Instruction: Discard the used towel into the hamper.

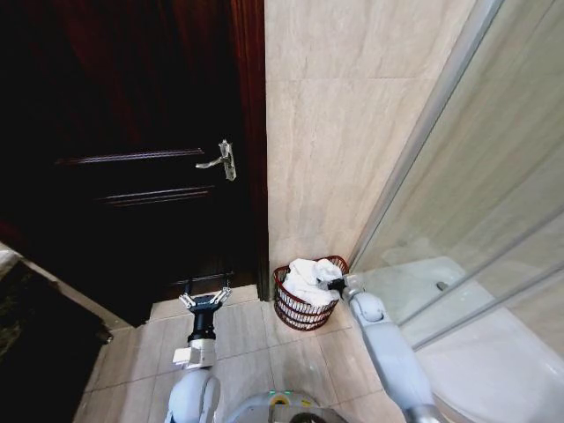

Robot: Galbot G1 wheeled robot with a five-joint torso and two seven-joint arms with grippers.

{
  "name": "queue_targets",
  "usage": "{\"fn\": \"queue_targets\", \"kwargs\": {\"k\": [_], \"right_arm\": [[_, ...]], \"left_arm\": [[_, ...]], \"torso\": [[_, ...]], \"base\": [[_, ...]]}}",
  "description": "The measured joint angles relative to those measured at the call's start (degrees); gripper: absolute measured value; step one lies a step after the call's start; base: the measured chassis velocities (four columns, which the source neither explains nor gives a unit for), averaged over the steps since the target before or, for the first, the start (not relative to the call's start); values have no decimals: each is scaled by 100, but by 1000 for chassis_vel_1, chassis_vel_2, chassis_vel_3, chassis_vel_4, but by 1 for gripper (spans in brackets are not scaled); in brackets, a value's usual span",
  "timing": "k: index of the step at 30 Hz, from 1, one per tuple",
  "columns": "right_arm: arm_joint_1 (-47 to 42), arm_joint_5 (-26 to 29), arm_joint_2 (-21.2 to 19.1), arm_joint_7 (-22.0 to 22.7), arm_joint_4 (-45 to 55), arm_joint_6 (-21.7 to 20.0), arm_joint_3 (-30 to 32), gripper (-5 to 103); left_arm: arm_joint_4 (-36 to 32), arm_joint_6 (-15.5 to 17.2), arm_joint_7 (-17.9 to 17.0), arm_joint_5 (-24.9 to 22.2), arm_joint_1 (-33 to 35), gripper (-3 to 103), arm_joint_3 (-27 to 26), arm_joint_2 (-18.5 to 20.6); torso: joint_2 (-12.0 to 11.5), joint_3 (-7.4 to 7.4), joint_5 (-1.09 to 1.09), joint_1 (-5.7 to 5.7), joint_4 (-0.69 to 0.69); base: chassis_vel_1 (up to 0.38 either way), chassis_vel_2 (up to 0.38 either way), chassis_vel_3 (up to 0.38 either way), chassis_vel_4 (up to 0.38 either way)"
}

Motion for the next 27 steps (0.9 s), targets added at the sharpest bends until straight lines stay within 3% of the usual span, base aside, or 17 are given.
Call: {"fn": "queue_targets", "kwargs": {"k": [7,17,21,27], "right_arm": [[367,240,4,-228,-22,43,-191,100],[937,317,474,-518,-987,-91,-477,100],[1143,130,758,-560,-1633,-80,-449,100],[1532,-225,1079,-556,-2858,289,-216,100]], "left_arm": [[35,-9,-2,-1,-11,100,-20,5],[39,3,-11,-13,-20,100,-120,46],[40,6,-21,-28,-22,100,-160,51],[65,6,-23,-112,-16,100,-255,107]], "torso": [[2,-1,-3,0,1],[1,0,-2,0,0],[2,0,-2,0,1],[2,0,-3,0,1]], "base": [[0,0,0,0],[0,0,0,0],[0,0,0,0],[0,0,0,0]]}}
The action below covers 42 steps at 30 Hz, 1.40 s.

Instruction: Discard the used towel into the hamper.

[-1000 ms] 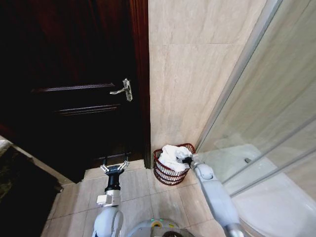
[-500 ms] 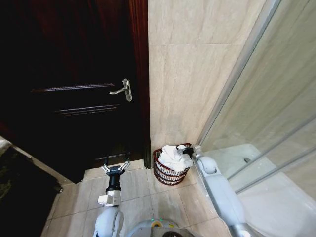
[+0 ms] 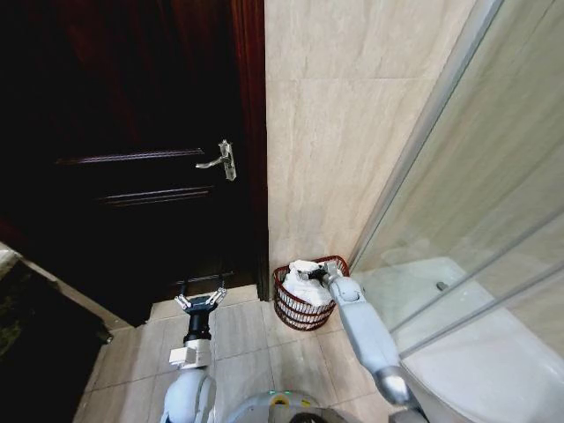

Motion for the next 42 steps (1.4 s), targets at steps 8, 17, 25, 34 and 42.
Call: {"fn": "queue_targets", "kwargs": {"k": [8,17,25,34,42], "right_arm": [[79,-247,154,16,-630,88,177,100],[-85,-68,87,176,-484,215,209,100],[-965,395,-412,627,1732,268,169,100],[-2040,935,-842,1262,3937,753,215,100],[-3537,819,-861,1794,5865,1207,545,100]], "left_arm": [[25,0,0,-19,-30,100,-17,16],[-9,17,0,-29,-17,100,-27,51],[-170,61,-37,-103,21,100,42,56],[-230,158,-88,-308,55,100,91,246],[-438,354,83,-588,87,100,18,301]], "torso": [[0,0,1,0,1],[0,1,2,0,0],[0,1,1,0,-3],[0,0,1,0,-1],[0,0,3,0,-1]], "base": [[0,0,0,0],[0,0,0,0],[0,0,0,0],[0,0,0,0],[0,0,0,0]]}}
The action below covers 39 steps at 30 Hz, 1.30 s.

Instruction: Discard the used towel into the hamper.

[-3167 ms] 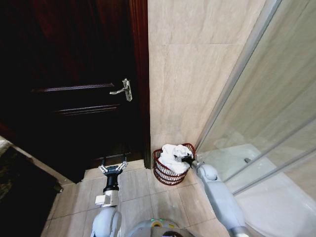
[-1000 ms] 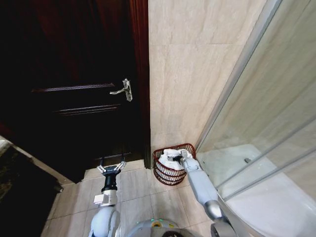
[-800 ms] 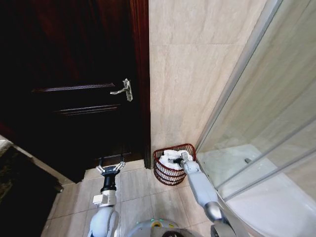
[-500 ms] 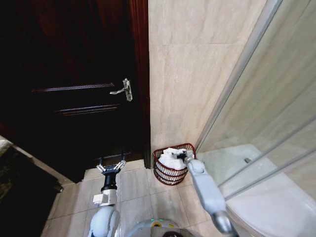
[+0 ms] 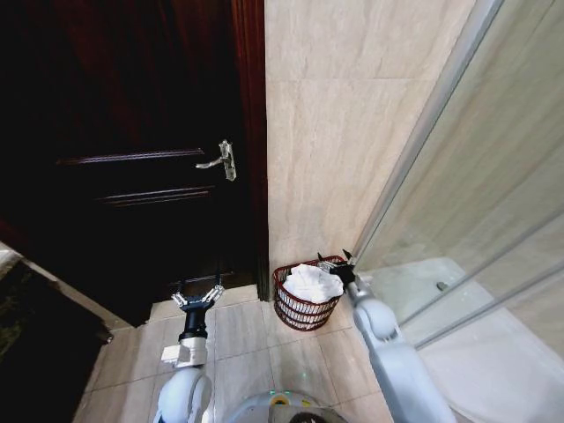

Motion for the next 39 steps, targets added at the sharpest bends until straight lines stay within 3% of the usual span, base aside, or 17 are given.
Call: {"fn": "queue_targets", "kwargs": {"k": [4,8,18,26,33,39], "right_arm": [[-717,-392,282,55,788,145,278,100],[-1006,-540,353,63,1147,213,391,100],[-937,-520,318,130,1312,122,400,100],[-942,-437,383,148,1503,-71,670,100],[-1070,-399,429,72,1672,-145,958,100],[-1154,-361,410,57,1789,-192,1041,100]], "left_arm": [[-234,281,79,-60,14,100,-161,1],[-377,337,175,-157,35,100,-316,16],[-571,339,253,-177,118,100,-554,46],[-728,608,307,-320,118,100,-772,229],[-700,798,510,-626,-14,100,-997,640],[-738,939,504,-643,-45,100,-958,640]], "torso": [[0,0,-1,0,0],[29,14,-2,13,0],[253,135,-2,115,1],[495,270,-3,222,0],[729,394,-2,332,0],[880,480,-2,398,0]], "base": [[0,0,0,0],[0,0,0,0],[0,0,0,0],[0,0,0,0],[0,0,0,0],[0,0,0,0]]}}
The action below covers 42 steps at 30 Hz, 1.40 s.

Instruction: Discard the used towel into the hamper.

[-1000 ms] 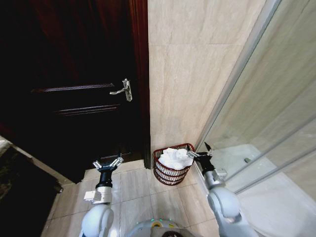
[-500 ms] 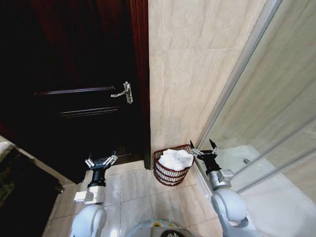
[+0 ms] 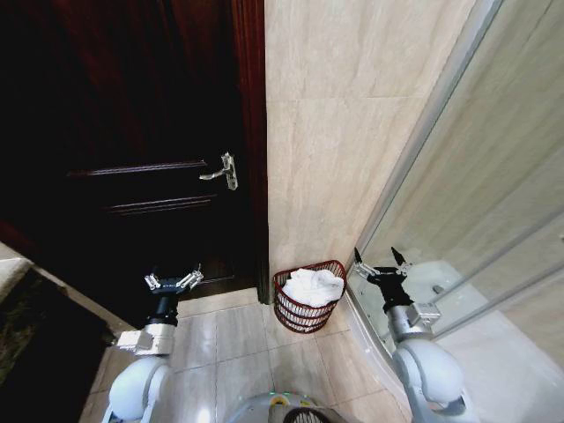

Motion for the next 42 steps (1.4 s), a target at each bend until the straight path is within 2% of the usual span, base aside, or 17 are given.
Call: {"fn": "queue_targets", "kwargs": {"k": [13,42], "right_arm": [[-27,82,6,-6,87,-49,69,100],[-20,12,11,-5,170,-187,76,100]], "left_arm": [[-50,69,-9,-28,2,100,-79,42],[-55,-29,17,-37,41,100,-124,-5]], "torso": [[363,194,0,169,0],[1221,662,0,559,0]], "base": [[0,0,0,0],[0,0,0,0]]}}
